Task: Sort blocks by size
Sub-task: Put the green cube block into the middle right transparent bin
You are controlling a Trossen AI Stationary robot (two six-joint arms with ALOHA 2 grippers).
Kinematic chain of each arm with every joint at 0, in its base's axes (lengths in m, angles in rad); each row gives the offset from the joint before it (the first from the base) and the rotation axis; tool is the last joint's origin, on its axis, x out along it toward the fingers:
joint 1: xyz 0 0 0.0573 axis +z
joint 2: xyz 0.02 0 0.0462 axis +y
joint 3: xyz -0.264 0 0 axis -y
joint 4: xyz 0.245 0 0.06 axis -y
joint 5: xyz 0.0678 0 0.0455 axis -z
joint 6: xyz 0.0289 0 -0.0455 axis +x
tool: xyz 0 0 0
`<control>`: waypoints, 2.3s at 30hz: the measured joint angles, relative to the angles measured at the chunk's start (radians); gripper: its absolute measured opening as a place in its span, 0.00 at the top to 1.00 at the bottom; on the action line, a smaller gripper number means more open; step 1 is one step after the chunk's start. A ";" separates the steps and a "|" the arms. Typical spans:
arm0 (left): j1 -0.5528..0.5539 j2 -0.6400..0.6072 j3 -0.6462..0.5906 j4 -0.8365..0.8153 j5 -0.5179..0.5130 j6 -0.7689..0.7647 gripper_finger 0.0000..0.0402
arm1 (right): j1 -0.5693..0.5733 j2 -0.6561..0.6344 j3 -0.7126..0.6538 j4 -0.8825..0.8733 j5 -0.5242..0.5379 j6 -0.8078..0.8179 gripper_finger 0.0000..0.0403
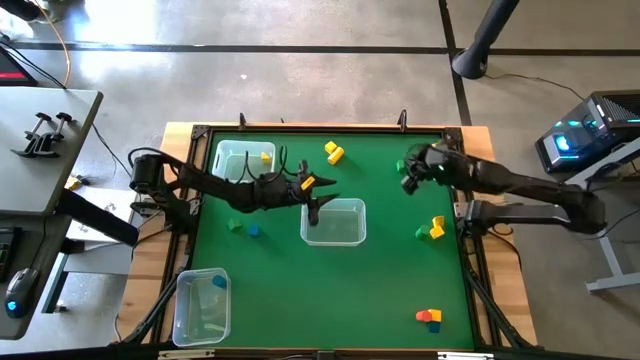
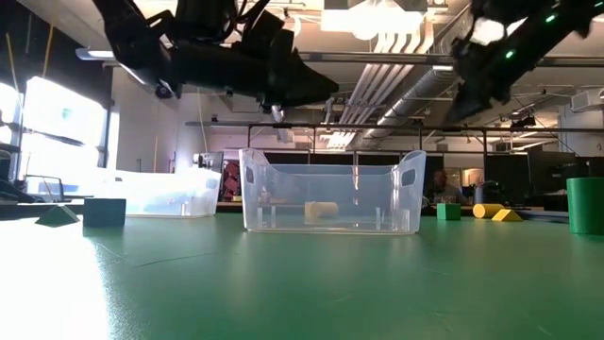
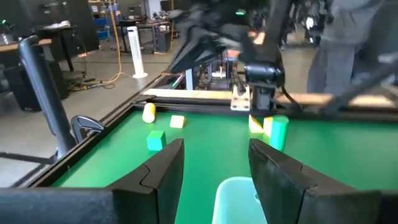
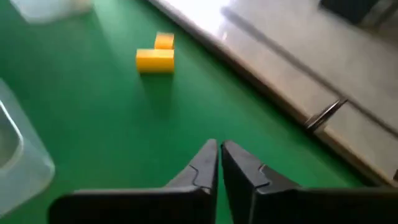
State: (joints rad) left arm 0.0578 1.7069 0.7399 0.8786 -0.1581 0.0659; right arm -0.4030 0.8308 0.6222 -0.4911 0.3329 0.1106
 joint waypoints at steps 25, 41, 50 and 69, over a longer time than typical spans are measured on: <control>-0.042 0.000 0.000 -0.134 -0.013 0.077 0.58 | -0.319 0.508 0.004 0.108 -0.144 -0.006 0.38; -0.042 0.000 0.000 -0.134 -0.013 0.076 0.58 | -0.319 0.659 0.005 0.199 -0.132 -0.002 0.40; -0.042 0.000 0.000 -0.134 -0.013 0.076 0.58 | -0.318 0.672 0.007 0.221 -0.150 -0.012 0.64; -0.061 -0.007 -0.001 -0.151 -0.064 0.053 0.58 | 0.058 0.510 0.003 0.472 -0.095 -0.032 0.68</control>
State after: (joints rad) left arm -0.0032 1.6994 0.7391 0.7277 -0.2226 0.1186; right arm -0.3454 1.3410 0.6254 -0.0192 0.2374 0.0784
